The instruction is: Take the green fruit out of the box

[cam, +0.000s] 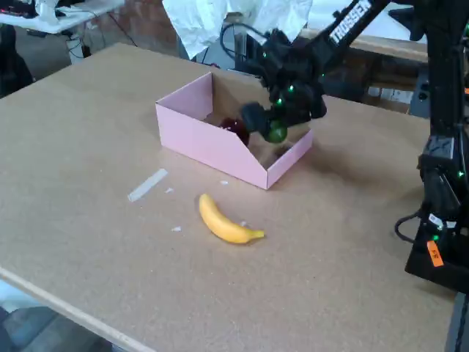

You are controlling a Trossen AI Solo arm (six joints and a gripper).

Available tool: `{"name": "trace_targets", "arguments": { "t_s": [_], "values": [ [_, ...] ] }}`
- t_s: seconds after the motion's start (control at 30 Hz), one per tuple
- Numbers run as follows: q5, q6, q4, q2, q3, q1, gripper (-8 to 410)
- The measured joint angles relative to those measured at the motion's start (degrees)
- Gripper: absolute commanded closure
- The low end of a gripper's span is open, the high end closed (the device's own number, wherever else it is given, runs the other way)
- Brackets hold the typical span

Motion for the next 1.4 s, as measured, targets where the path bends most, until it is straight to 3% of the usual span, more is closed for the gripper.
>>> {"name": "trace_targets", "arguments": {
  "t_s": [0.43, 0.73, 1.03, 1.4],
  "values": [
    [-1.3, -1.6, -1.3, -15.6, 0.0, 0.6, 402],
    [-2.7, -3.3, -1.7, -28.2, 0.0, 4.2, 402],
    [-3.2, -4.0, -2.6, -37.6, 0.0, 12.6, 402],
    [-3.3, -4.0, -4.0, -42.0, 0.0, 27.3, 402]
  ]
}}
